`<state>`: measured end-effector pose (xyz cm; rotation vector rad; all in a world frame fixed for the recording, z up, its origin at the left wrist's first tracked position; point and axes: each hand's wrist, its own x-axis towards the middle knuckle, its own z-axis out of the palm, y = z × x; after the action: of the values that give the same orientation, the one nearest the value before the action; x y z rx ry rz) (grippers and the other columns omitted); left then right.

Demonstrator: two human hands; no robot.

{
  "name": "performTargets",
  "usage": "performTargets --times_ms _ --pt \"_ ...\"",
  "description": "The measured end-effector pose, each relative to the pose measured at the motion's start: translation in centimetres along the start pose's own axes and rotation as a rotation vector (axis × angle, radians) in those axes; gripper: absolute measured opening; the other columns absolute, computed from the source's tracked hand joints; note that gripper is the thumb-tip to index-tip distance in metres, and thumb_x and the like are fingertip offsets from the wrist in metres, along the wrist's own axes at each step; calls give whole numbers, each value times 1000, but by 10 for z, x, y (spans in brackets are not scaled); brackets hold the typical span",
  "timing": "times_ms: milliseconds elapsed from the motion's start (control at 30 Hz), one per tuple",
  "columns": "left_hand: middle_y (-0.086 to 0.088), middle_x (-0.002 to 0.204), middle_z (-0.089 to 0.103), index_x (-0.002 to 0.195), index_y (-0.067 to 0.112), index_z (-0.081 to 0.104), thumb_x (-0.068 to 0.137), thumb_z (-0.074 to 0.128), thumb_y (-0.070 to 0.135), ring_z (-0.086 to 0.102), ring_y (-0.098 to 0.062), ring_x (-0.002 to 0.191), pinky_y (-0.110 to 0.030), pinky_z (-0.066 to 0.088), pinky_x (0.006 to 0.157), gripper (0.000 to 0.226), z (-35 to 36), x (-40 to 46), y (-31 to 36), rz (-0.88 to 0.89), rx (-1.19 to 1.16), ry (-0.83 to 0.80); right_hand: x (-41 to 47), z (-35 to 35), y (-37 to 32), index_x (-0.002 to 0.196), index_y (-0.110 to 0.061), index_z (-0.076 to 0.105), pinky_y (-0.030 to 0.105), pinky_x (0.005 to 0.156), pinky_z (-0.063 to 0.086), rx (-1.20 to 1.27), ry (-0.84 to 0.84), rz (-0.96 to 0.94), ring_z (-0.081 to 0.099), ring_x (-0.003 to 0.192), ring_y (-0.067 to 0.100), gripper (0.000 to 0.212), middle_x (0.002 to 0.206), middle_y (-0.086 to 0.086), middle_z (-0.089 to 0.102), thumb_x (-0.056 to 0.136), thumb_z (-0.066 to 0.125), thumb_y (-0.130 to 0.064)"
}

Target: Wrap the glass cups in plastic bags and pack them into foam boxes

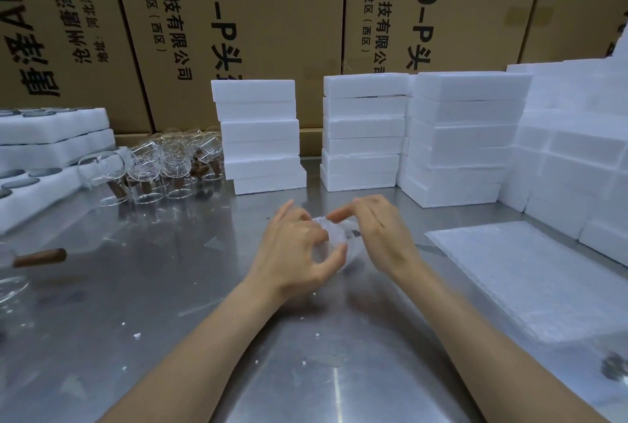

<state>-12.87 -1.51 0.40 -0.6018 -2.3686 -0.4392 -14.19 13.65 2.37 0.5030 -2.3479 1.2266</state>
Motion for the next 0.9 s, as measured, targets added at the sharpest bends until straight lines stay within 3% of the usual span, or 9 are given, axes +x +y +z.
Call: performTargets --times_ms 133,267,400,500,600,733,800,867,900 --pt "1 67 64 64 10 71 77 40 48 56 -23 79 -45 33 105 51 -1 -1 -4 25 -29 82 -4 7 -4 99 -27 74 17 102 12 -170 -114 -82 36 102 -9 61 96 -21 64 82 17 -33" --pt "3 67 69 64 10 71 74 40 35 62 -19 71 -38 50 72 41 -7 -3 -9 -147 -355 300 -7 16 -3 103 -29 71 28 112 -5 -350 -267 -142 31 126 1 63 121 -6 61 80 12 -33" --pt "0 70 68 64 7 70 75 40 27 63 -13 70 -33 49 67 39 -7 1 -11 -172 -514 450 -5 23 -5 73 -23 56 32 109 -10 -517 -331 -149 35 126 8 43 108 2 65 86 17 -35" --pt "3 67 67 62 8 70 76 39 31 63 -15 68 -35 48 65 41 -2 -2 -12 -191 -508 407 -2 29 -9 66 -22 50 39 111 -4 -594 -319 -178 39 122 16 39 96 4 67 93 24 -34" --pt "6 64 65 61 9 69 77 38 36 59 -11 64 -34 46 63 43 4 -1 -12 -218 -514 375 0 35 -14 71 -23 63 42 112 -4 -687 -319 -188 40 118 19 56 95 1 68 88 15 -47" --pt "11 66 65 61 23 67 81 40 36 59 -3 68 -20 43 63 36 4 9 -20 -326 -595 466 3 33 -15 63 -18 63 38 114 -2 -696 -225 -162 49 103 15 58 78 2 66 90 29 -55" --pt "13 72 66 64 28 66 83 44 29 59 0 73 -19 42 67 29 -1 19 -34 -424 -651 553 15 23 -16 70 -14 67 33 111 16 -567 -82 -124 55 90 15 60 72 1 66 89 30 -56" --pt "12 83 66 73 28 66 83 43 27 58 -3 80 -24 42 73 25 -9 34 -57 -528 -677 634 39 10 -24 76 -15 69 29 89 41 -231 15 8 59 84 14 59 77 -3 69 86 27 -56" --pt "8 90 66 79 27 66 83 42 28 59 -7 86 -28 44 77 24 -14 43 -69 -576 -690 656 57 5 -27 80 -19 69 24 80 43 -42 27 85 58 86 10 53 82 -9 69 89 29 -52"
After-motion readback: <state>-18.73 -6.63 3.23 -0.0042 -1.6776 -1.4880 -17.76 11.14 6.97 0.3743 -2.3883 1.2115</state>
